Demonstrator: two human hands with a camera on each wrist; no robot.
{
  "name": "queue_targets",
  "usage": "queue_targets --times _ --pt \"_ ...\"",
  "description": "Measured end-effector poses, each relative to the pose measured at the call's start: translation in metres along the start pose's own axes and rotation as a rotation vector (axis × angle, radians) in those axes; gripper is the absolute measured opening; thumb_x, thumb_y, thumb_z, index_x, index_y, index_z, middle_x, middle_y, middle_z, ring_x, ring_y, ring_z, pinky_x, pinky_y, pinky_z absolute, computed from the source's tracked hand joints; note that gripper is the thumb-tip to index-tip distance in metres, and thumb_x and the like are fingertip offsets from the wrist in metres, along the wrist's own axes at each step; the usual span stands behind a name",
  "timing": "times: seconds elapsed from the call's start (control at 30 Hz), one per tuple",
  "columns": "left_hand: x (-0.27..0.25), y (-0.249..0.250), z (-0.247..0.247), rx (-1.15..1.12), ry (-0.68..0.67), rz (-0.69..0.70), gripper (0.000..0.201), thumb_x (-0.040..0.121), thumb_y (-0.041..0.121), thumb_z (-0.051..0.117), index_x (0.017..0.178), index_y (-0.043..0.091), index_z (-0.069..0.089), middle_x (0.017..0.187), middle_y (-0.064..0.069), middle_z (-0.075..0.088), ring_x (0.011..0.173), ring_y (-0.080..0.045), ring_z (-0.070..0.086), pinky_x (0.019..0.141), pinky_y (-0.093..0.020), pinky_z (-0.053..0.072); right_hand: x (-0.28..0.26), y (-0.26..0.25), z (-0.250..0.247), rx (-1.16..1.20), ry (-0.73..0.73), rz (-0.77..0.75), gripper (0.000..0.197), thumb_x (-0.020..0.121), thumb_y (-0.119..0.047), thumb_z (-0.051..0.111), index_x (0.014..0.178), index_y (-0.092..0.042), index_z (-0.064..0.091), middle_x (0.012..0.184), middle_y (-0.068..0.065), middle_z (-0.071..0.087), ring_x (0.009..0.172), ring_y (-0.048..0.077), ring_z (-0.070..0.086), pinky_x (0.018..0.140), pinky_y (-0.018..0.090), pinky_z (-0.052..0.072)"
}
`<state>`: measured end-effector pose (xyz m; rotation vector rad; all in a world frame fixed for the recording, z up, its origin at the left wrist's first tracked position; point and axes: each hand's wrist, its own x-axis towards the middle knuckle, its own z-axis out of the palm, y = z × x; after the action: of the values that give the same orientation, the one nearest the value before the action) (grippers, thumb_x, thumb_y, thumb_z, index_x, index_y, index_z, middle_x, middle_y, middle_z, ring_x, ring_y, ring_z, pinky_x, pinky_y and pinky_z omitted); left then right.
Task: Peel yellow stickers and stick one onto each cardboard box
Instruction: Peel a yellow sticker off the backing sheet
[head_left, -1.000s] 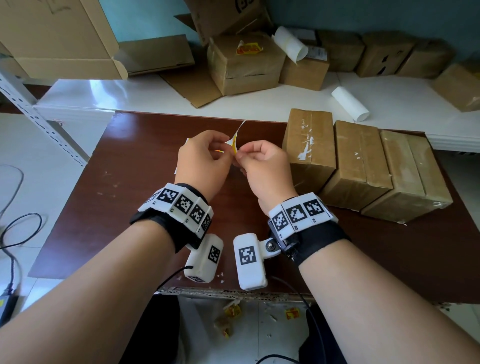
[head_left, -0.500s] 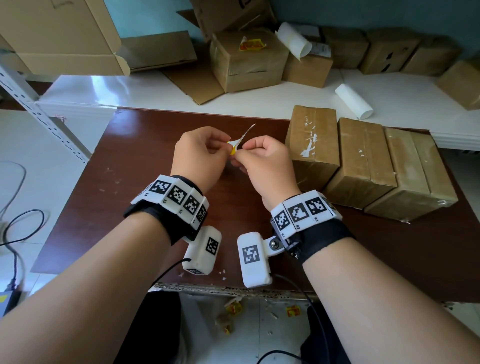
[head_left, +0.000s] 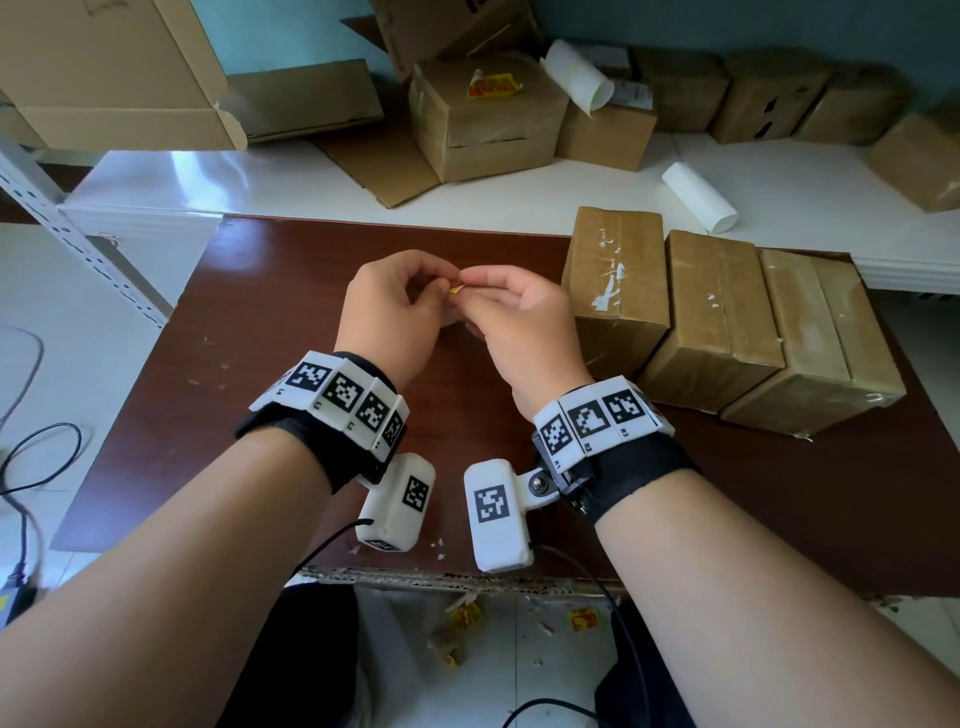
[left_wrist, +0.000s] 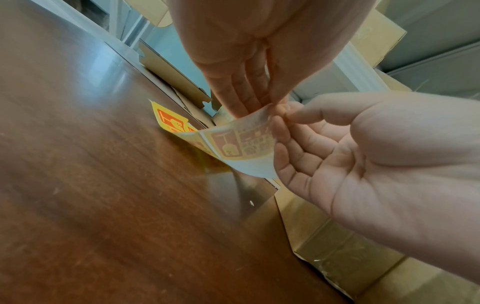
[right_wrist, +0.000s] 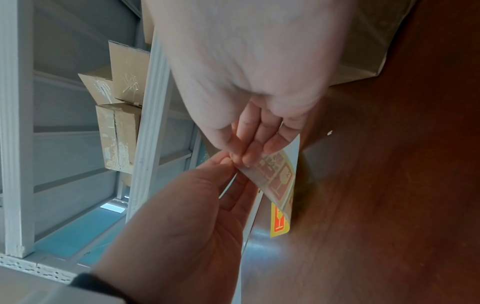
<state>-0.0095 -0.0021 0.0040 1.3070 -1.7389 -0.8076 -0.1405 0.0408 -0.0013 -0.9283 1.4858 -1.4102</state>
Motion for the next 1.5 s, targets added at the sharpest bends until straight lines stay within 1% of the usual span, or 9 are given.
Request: queue_targets --times 0.07,0.2,0.33,0.57,0.8,0.93,1.03,1.17,1.5 --pt "0.000 0.000 0.000 -0.001 0.004 0.002 0.024 0.097 0.009 0.065 0.095 0.030 0.075 0.089 0.008 0.074 0.080 -0.003 0.068 0.070 -0.009 0.047 0.000 -0.001 0.000 0.016 0.001 0.004 0.018 0.096 -0.002 0.076 0.106 -0.017 0.078 0.098 0.010 0.084 0.092 0.017 0.080 0.101 0.043 0.064" --pt "0.000 0.000 0.001 -0.012 0.025 0.011 0.020 0.096 0.011 0.068 0.095 0.030 0.076 0.089 0.008 0.076 0.081 -0.006 0.070 0.071 -0.014 0.050 0.001 -0.001 0.001 0.040 0.013 0.016 0.018 0.095 -0.002 0.075 0.110 -0.011 0.078 0.101 0.013 0.083 0.102 0.030 0.080 0.102 0.050 0.062" --pt "0.000 0.000 0.000 -0.031 0.052 0.023 0.017 0.094 0.011 0.072 0.095 0.028 0.077 0.087 0.010 0.076 0.080 -0.002 0.071 0.070 -0.010 0.049 0.001 0.001 0.001 0.037 0.007 0.004 0.017 0.095 -0.006 0.077 0.108 -0.016 0.078 0.099 0.010 0.084 0.103 0.028 0.080 0.104 0.054 0.061" --pt "0.001 -0.002 0.000 -0.043 0.060 0.022 0.017 0.093 0.011 0.073 0.094 0.028 0.076 0.087 0.012 0.075 0.081 -0.002 0.071 0.072 -0.011 0.050 0.003 0.003 0.000 -0.001 -0.012 -0.032 0.018 0.096 -0.006 0.078 0.106 -0.021 0.077 0.099 0.007 0.084 0.101 0.023 0.081 0.103 0.051 0.062" --pt "0.001 -0.002 -0.001 -0.037 0.028 0.019 0.021 0.096 0.007 0.066 0.096 0.026 0.076 0.090 0.005 0.076 0.088 -0.016 0.073 0.081 -0.032 0.058 0.005 0.004 0.002 0.003 0.008 -0.044 0.021 0.094 -0.003 0.079 0.100 -0.023 0.074 0.097 0.012 0.084 0.103 0.031 0.080 0.105 0.053 0.060" --pt "0.000 0.001 -0.002 -0.069 0.051 0.000 0.016 0.096 0.014 0.072 0.094 0.029 0.073 0.083 0.012 0.074 0.080 -0.008 0.072 0.073 -0.021 0.055 0.006 0.006 0.001 -0.023 0.013 -0.075 0.021 0.094 -0.002 0.077 0.105 -0.019 0.074 0.094 0.011 0.083 0.102 0.029 0.079 0.106 0.052 0.060" --pt "-0.002 0.004 -0.004 -0.101 0.065 -0.018 0.009 0.091 0.021 0.081 0.096 0.025 0.075 0.084 0.010 0.075 0.074 0.001 0.070 0.067 -0.010 0.051 0.006 0.006 0.001 -0.047 0.005 -0.100 0.022 0.096 -0.003 0.074 0.110 -0.018 0.074 0.093 0.009 0.083 0.099 0.023 0.079 0.103 0.043 0.061" --pt "-0.002 0.003 -0.005 -0.104 0.072 -0.012 0.012 0.087 0.023 0.085 0.094 0.024 0.076 0.086 0.008 0.078 0.081 -0.005 0.075 0.073 -0.018 0.058 0.006 0.006 -0.001 -0.044 -0.007 -0.117 0.024 0.096 -0.001 0.073 0.114 -0.016 0.073 0.091 0.009 0.082 0.088 0.009 0.075 0.091 0.025 0.060" --pt "-0.002 0.006 -0.005 -0.131 0.043 -0.081 0.009 0.089 0.020 0.077 0.086 0.028 0.078 0.082 0.003 0.079 0.079 -0.013 0.077 0.082 -0.039 0.065 0.007 0.009 -0.001 -0.075 0.020 -0.133 0.024 0.096 -0.007 0.077 0.117 -0.019 0.074 0.098 0.003 0.085 0.095 0.016 0.081 0.094 0.041 0.065"
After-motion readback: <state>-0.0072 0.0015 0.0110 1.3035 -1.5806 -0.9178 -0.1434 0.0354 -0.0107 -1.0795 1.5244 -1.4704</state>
